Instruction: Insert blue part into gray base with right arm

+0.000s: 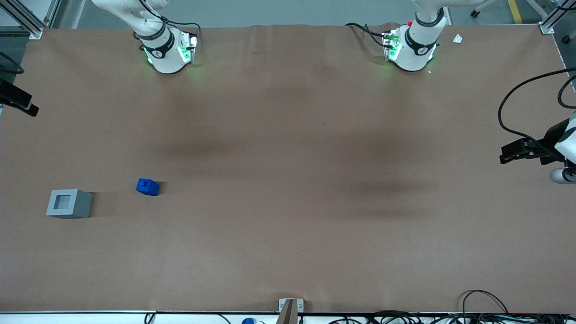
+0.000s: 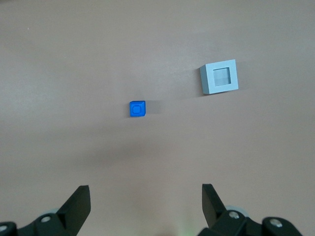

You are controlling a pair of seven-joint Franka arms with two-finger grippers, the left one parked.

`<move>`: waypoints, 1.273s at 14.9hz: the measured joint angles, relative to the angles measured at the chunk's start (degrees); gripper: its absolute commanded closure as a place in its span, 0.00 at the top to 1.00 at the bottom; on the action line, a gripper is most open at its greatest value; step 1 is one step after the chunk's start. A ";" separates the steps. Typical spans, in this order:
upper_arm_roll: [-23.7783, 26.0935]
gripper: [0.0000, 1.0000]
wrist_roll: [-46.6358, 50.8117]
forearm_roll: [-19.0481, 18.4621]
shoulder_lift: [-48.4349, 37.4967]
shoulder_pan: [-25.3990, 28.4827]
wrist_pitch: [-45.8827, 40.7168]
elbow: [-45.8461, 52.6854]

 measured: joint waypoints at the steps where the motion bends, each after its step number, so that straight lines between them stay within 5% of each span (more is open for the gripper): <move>1: 0.04 1.00 -0.01 0.01 0.52 0.01 0.22 -0.03; 19: -0.34 1.00 -3.50 0.01 9.02 -0.14 15.94 -8.62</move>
